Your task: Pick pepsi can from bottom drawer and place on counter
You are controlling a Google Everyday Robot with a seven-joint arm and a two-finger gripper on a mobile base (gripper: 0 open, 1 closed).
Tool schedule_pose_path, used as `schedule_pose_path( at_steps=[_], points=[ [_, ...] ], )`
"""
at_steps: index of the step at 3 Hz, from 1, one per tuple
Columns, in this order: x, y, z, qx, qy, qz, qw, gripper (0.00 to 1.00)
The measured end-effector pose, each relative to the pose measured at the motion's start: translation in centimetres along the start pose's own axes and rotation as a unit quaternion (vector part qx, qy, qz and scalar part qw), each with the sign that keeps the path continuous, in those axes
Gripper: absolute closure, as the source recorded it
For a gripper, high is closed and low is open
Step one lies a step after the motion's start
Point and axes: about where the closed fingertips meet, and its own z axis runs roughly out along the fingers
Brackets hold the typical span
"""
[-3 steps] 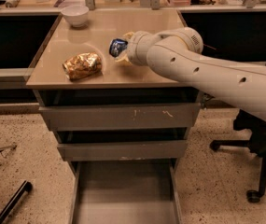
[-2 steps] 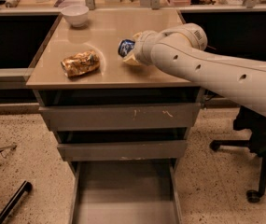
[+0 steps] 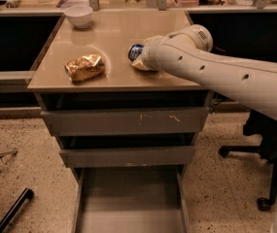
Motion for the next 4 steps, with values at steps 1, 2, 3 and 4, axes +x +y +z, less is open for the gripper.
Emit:
schedule_pose_path(
  at_steps=[1, 2, 3, 4],
  points=[
    [-0.09, -0.09, -0.07, 0.0, 0.0, 0.0, 1.0, 0.82],
    [-0.09, -0.09, -0.07, 0.0, 0.0, 0.0, 1.0, 0.59],
    [-0.09, -0.09, -0.07, 0.0, 0.0, 0.0, 1.0, 0.36],
    [-0.09, -0.09, -0.07, 0.0, 0.0, 0.0, 1.0, 0.13]
  ],
)
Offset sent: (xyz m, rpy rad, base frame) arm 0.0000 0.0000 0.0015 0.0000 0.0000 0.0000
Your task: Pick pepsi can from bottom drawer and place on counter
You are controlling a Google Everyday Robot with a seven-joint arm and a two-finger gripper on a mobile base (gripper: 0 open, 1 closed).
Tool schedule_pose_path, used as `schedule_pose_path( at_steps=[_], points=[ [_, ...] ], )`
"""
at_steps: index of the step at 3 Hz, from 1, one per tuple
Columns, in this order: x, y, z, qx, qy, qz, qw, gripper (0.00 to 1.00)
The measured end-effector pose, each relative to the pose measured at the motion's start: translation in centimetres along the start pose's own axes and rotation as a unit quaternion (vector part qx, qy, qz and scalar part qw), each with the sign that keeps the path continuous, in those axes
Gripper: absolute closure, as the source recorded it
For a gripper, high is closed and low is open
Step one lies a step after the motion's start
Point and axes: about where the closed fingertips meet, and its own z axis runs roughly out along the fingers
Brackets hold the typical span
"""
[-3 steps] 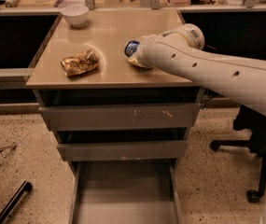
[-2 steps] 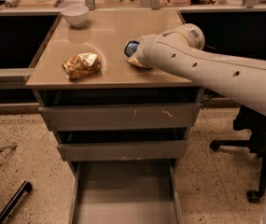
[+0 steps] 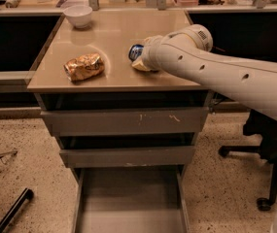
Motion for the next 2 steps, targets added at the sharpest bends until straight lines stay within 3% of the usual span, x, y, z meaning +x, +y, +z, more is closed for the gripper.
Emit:
schedule_pose_path(
  at_steps=[1, 2],
  points=[
    [0.0, 0.0, 0.0, 0.0, 0.0, 0.0, 1.0, 0.0],
    [0.0, 0.0, 0.0, 0.0, 0.0, 0.0, 1.0, 0.0]
  ],
)
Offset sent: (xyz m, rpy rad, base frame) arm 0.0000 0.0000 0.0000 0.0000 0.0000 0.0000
